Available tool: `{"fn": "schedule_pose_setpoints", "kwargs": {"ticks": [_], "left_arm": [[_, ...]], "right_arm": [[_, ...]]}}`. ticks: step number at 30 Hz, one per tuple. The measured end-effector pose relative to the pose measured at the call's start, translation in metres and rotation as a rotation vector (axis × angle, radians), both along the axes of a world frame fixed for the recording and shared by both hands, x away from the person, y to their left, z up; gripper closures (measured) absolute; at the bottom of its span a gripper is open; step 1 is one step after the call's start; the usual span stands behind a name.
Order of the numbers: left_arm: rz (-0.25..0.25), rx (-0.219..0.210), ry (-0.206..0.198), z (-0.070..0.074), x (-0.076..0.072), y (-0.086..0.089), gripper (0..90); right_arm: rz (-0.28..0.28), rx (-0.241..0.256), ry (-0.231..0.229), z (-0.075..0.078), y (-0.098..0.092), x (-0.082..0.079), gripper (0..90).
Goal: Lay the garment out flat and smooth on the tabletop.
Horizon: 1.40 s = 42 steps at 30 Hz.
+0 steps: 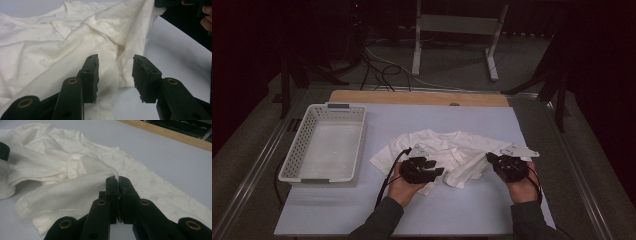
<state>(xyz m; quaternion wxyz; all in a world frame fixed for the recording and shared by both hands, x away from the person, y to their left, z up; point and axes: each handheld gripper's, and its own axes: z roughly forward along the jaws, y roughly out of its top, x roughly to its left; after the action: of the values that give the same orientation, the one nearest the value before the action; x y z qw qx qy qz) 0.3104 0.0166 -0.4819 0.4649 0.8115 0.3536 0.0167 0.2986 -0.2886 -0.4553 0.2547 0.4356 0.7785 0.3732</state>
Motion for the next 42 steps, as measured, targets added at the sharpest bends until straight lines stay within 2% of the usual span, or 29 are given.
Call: {"fn": "schedule_pose_setpoints", "kwargs": {"ticks": [1,2,3,6,8,9,10,11,12,13,16,18,19,20,21,22,23,25,26,27,28,29,30,31,32,33,36,37,42], "left_arm": [[-0.009,0.002,0.001,-0.001,-0.001,-0.002,56.4],[-0.013,0.002,0.004,-0.001,-0.002,-0.004,56.4],[-0.018,0.005,0.004,-0.002,-0.002,-0.006,56.1],[-0.033,0.015,0.007,-0.005,-0.003,-0.012,55.9],[-0.035,0.016,0.008,-0.006,-0.004,-0.013,55.8],[-0.038,0.014,0.008,-0.007,-0.004,-0.014,55.8],[-0.038,0.014,0.008,-0.007,-0.004,-0.014,55.8],[-0.037,0.014,0.007,-0.007,-0.004,-0.015,55.7],[-0.037,0.014,0.007,-0.007,-0.004,-0.015,55.6],[-0.037,0.012,0.007,-0.006,-0.004,-0.014,55.4],[-0.033,0.006,0.002,-0.006,-0.004,-0.015,55.0],[-0.030,-0.003,-0.002,-0.005,-0.004,-0.014,54.5],[-0.030,-0.003,-0.002,-0.005,-0.004,-0.014,54.2],[-0.028,-0.005,-0.003,-0.004,-0.005,-0.013,53.6],[-0.028,-0.005,-0.003,-0.004,-0.005,-0.013,52.5],[-0.027,-0.006,-0.006,-0.004,-0.005,-0.013,51.7],[-0.023,-0.013,-0.007,-0.003,-0.005,-0.013,51.4],[-0.022,-0.017,-0.009,-0.002,-0.005,-0.012,51.2],[-0.019,-0.020,-0.012,-0.002,-0.005,-0.012,51.0],[-0.018,-0.023,-0.013,-0.001,-0.006,-0.012,51.0],[-0.019,-0.027,-0.016,-0.001,-0.006,-0.012,50.6],[-0.019,-0.027,-0.016,-0.001,-0.006,-0.012,50.5],[-0.021,-0.026,-0.016,-0.001,-0.007,-0.012,50.5],[-0.023,-0.024,-0.016,-0.001,-0.007,-0.012,50.0],[-0.025,-0.022,-0.015,-0.001,-0.006,-0.012,50.0],[-0.023,-0.024,-0.013,-0.002,-0.006,-0.013,49.8],[-0.026,-0.025,-0.012,-0.003,-0.006,-0.016,49.7],[-0.026,-0.025,-0.010,-0.003,-0.006,-0.017,49.7],[-0.030,-0.020,-0.012,-0.005,-0.006,-0.021,49.6]], "right_arm": [[-0.023,-0.029,-0.005,-0.001,0.000,0.000,87.5],[-0.023,-0.029,-0.005,-0.001,0.000,0.000,87.5],[-0.049,-0.068,-0.017,-0.001,0.000,0.001,87.5],[-0.087,-0.111,-0.020,-0.003,-0.003,0.003,86.5],[-0.115,-0.115,-0.015,-0.005,-0.006,0.003,79.1],[-0.119,-0.105,-0.006,-0.005,-0.008,0.002,70.0],[-0.119,-0.105,-0.006,-0.005,-0.008,0.002,70.0],[-0.098,-0.043,0.003,-0.004,-0.008,-0.001,57.8],[-0.098,-0.043,0.003,-0.004,-0.008,-0.001,57.8],[-0.077,-0.003,0.007,-0.002,-0.006,-0.006,51.3],[-0.048,0.028,0.011,-0.002,-0.002,-0.011,47.6],[-0.004,0.056,0.008,-0.003,0.010,-0.017,43.2],[-0.004,0.056,0.008,-0.003,0.010,-0.017,43.2],[0.035,0.050,-0.004,-0.003,0.021,-0.019,41.4],[0.035,0.050,-0.004,-0.003,0.021,-0.019,41.4],[0.081,0.040,-0.009,-0.003,0.033,-0.019,38.7],[0.093,0.047,-0.003,-0.003,0.038,-0.017,37.4],[0.094,0.046,0.005,-0.004,0.043,-0.015,35.7],[0.085,0.021,0.015,-0.008,0.052,-0.010,34.2],[0.085,0.021,0.015,-0.008,0.052,-0.010,34.2],[0.057,-0.025,0.053,-0.016,0.056,-0.006,28.5],[0.057,-0.025,0.053,-0.016,0.056,-0.006,28.5],[0.046,-0.042,0.076,-0.020,0.057,-0.004,30.5],[0.036,-0.069,0.096,-0.027,0.054,-0.004,41.2],[0.036,-0.069,0.096,-0.027,0.054,-0.004,41.2],[0.044,-0.062,0.127,-0.031,0.048,-0.003,62.0],[0.043,-0.047,0.152,-0.032,0.040,-0.002,85.4],[0.040,-0.029,0.152,-0.031,0.037,-0.002,89.0],[0.013,-0.027,0.132,-0.026,0.026,-0.003,90.0]]}}
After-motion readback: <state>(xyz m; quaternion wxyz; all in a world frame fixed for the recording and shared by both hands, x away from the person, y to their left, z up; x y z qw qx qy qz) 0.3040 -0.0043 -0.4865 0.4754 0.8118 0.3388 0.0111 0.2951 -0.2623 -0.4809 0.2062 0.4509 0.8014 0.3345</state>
